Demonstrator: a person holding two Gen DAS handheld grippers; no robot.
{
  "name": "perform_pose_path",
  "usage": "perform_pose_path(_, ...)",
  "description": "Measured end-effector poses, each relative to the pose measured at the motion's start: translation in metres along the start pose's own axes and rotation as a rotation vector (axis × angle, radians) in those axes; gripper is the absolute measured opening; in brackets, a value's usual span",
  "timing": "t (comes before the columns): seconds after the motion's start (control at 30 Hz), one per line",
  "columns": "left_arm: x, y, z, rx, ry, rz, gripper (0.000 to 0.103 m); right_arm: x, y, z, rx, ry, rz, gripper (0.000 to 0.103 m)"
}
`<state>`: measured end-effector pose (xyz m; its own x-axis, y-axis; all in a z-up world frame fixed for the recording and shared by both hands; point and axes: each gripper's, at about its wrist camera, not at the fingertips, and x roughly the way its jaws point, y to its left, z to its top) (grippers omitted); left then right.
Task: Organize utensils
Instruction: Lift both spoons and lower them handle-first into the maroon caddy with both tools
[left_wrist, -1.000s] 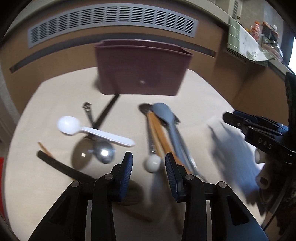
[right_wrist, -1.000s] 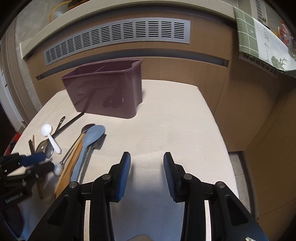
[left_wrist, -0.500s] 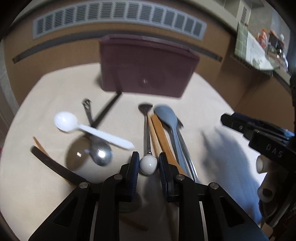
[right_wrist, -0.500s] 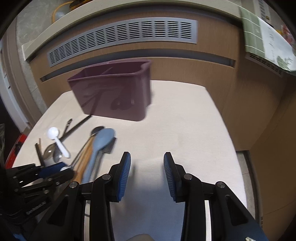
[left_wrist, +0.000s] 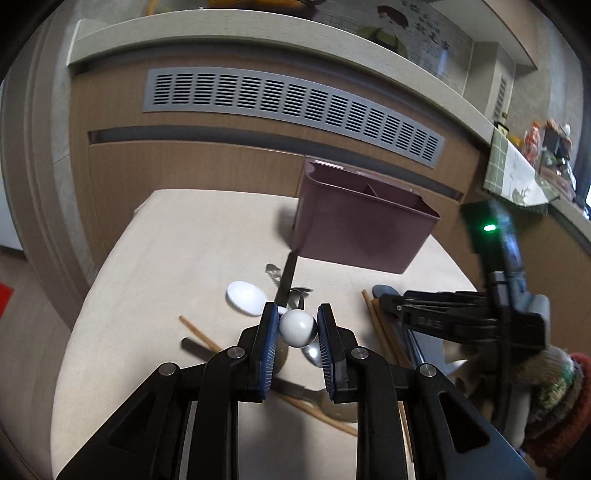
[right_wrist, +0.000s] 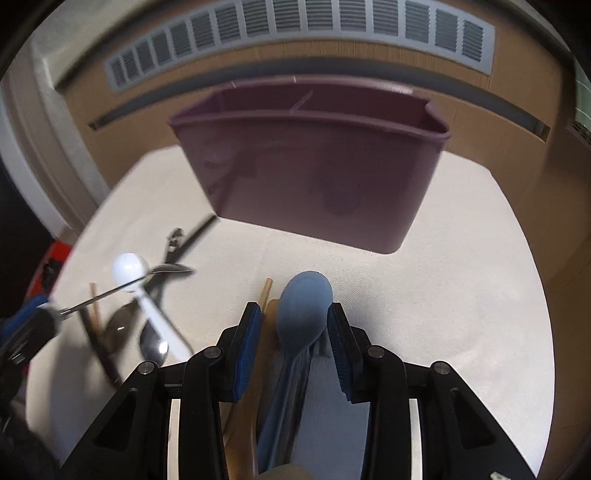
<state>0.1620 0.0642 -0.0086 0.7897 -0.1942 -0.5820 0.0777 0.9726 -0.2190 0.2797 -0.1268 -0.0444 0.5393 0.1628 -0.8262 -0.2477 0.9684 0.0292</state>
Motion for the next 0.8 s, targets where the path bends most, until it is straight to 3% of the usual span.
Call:
perform_pose_path(0.13,-0.002,0.010,-0.003,-0.029,-0.006,-0.012,0.022,0.013,0.002,0.003,0.009,0.026,-0.066,0.034)
perform_pose_path(0.37,-0.007,0.013,0.000,-0.039,-0.025,-0.015,0.022,0.013,0.001,0.002,0.016,0.033,-0.034,0.032)
perform_pose_path(0.47,-0.013,0.007,0.006,-0.025,-0.044,-0.015,0.022,-0.005,-0.007,-0.003,0.010,-0.017,-0.032,0.032)
perform_pose_path(0.8,-0.035,-0.029,0.031,0.025,-0.080,-0.016,0.022,-0.090,-0.031,-0.026,-0.016,-0.301,-0.030,0.030)
